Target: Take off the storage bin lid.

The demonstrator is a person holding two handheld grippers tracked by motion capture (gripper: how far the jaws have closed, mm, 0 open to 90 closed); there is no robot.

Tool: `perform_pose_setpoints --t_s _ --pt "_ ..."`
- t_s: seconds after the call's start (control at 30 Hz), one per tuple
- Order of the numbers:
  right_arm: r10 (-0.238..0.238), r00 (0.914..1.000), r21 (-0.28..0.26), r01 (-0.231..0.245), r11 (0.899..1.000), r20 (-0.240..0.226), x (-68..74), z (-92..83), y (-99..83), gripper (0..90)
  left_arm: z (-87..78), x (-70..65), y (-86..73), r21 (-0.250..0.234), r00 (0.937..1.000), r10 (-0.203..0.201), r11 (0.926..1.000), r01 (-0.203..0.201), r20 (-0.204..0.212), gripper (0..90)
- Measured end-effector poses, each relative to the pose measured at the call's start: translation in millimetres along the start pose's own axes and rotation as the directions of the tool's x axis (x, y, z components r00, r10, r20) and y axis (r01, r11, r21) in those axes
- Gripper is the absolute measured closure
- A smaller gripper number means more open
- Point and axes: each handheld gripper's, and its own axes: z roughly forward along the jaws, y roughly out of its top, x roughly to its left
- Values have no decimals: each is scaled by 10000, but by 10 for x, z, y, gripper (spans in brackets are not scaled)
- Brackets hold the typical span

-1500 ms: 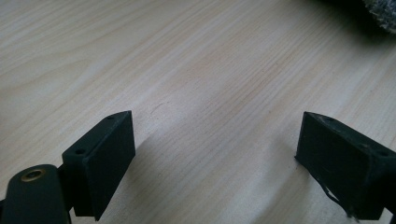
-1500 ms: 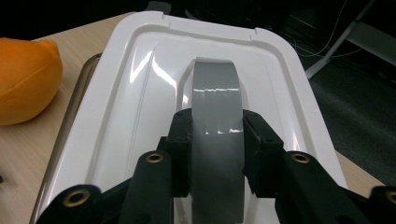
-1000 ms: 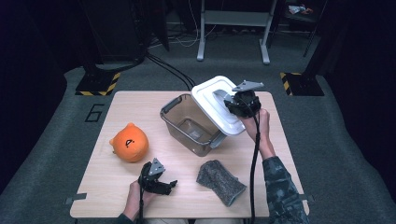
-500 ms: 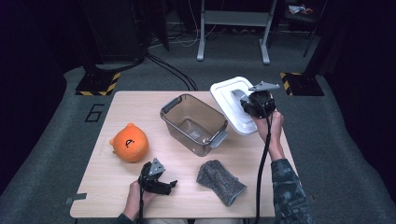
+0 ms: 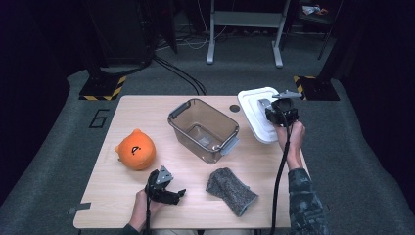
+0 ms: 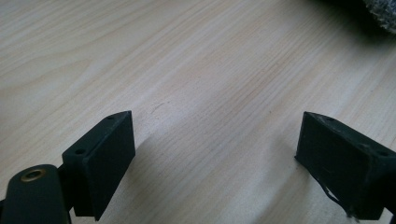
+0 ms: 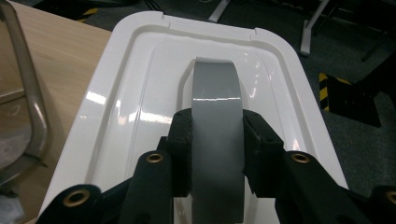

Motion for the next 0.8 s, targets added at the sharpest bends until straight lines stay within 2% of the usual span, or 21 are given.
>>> perform_pose_setpoints --t_s 0.07,0.1,0.23,0.33,0.47,0.8 --pt "114 9999 -32 -114 9999 51 -9 29 -20 666 0 0 0 -1 10000 3 10000 -3 -2 111" --pt "67 9999 53 -67 10000 116 -23 51 -41 666 -2 2 1 18 10000 8 10000 -8 35 111" --pt "377 9988 347 -387 9986 302 -29 188 -146 666 -1 0 0 3 10000 2 10000 -2 9 111" --pt "350 9988 397 -364 9986 343 -32 226 -179 665 0 0 0 -2 10000 1 10000 -1 -1 111" --pt "557 9978 565 -577 9967 366 -3 316 -243 666 0 0 0 0 10000 3 10000 -3 -2 111" --pt "723 9960 922 -770 9928 529 89 548 -415 665 -2 2 1 15 10000 9 10000 -9 37 111"
